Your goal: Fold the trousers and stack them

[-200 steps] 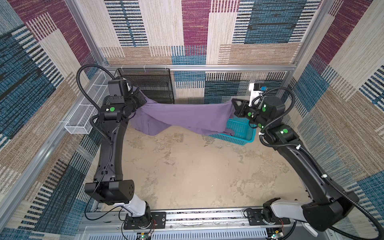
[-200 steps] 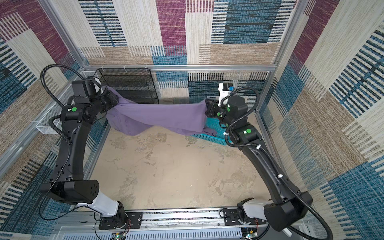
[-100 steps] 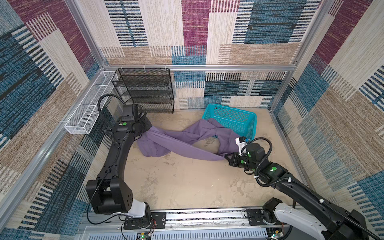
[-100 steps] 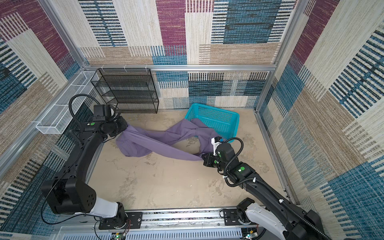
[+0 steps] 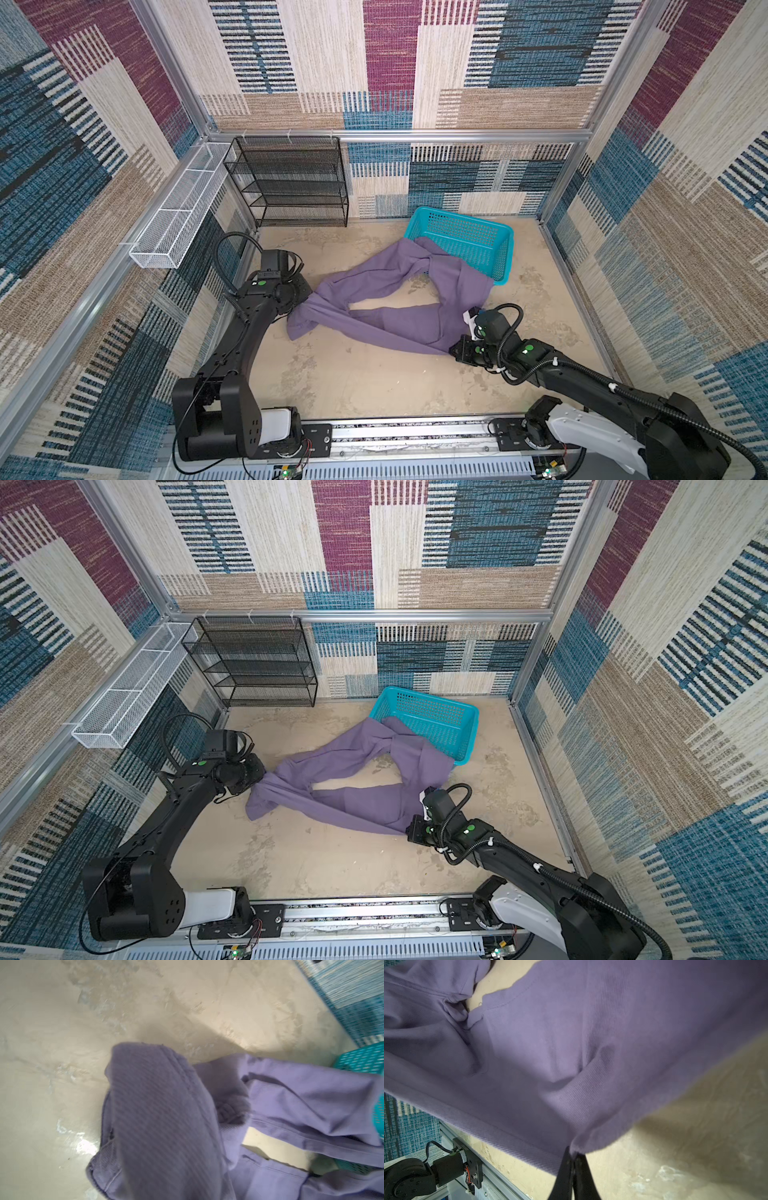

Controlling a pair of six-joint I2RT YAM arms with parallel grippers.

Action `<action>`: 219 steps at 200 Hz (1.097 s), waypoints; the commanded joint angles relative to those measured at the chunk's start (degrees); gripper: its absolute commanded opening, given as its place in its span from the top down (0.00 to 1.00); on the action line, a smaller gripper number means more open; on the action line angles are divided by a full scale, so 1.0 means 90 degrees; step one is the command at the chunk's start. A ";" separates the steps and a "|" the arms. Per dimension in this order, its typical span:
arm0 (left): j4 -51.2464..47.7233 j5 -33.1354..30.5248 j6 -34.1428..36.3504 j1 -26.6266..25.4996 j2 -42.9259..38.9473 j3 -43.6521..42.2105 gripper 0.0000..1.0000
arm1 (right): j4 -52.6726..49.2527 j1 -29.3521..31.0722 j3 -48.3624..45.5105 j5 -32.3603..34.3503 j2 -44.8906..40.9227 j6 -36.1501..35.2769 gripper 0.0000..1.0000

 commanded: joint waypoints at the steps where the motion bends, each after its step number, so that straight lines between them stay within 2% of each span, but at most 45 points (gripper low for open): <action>1: 0.0134 -0.0553 -0.0323 -0.0001 -0.0149 -0.0152 0.78 | -0.0571 0.0063 0.0204 0.0214 0.0033 -0.0082 0.71; 18: -0.0163 -0.0773 -0.0600 -0.0002 -0.0297 -0.0117 0.67 | -0.1121 0.0115 0.0538 0.0474 0.0033 -0.0297 0.54; 29: -0.0452 -0.0995 -0.0795 0.0002 -0.0451 -0.0043 0.55 | -0.1526 0.0119 0.0799 0.0787 -0.0080 -0.0393 0.49; 49: -0.0851 -0.1308 -0.1106 0.0002 -0.0943 -0.0075 0.47 | -0.1968 0.0119 0.1375 0.1565 -0.0454 -0.0294 0.39; 77: -0.1112 -0.1474 -0.1420 0.0002 -0.1791 -0.0405 0.27 | -0.1819 0.0025 0.2341 0.2636 -0.0203 -0.0324 0.28; 87: -0.1126 -0.1418 -0.1511 0.0002 -0.2028 -0.0464 0.23 | -0.1599 -0.0248 0.2654 0.2719 0.0096 -0.0455 0.25; 97: -0.1165 -0.1372 -0.1568 -0.0015 -0.2235 -0.0421 0.18 | -0.1247 -0.0775 0.2908 0.2351 0.0368 -0.0678 0.23; 108: -0.1168 -0.1319 -0.1568 -0.0053 -0.2401 -0.0329 0.18 | -0.0894 -0.1391 0.3116 0.1895 0.0614 -0.0884 0.23; 118: -0.1167 -0.1285 -0.1565 -0.0140 -0.2458 -0.0199 0.19 | -0.0708 -0.1683 0.3412 0.2061 0.0847 -0.1166 0.23; 125: -0.1157 -0.1284 -0.1540 -0.0230 -0.2451 -0.0103 0.24 | -0.0741 -0.1831 0.3708 0.2359 0.1060 -0.1325 0.22; 137: -0.1077 -0.1293 -0.1532 -0.0481 -0.2353 0.0020 0.42 | -0.0657 -0.2158 0.4099 0.2459 0.1412 -0.1580 0.21; 157: -0.0711 -0.1424 -0.1434 -0.1185 -0.1844 0.0150 0.51 | -0.0409 -0.2909 0.4418 0.2101 0.2131 -0.1657 0.23; 176: -0.0100 -0.1351 -0.1290 -0.1881 -0.1131 0.0242 0.47 | -0.0225 -0.3521 0.4610 0.1649 0.2869 -0.1681 0.27; 219: 0.1543 -0.0779 -0.0991 -0.2876 0.0519 0.0340 0.26 | -0.0089 -0.3986 0.5137 0.1181 0.4141 -0.1928 0.31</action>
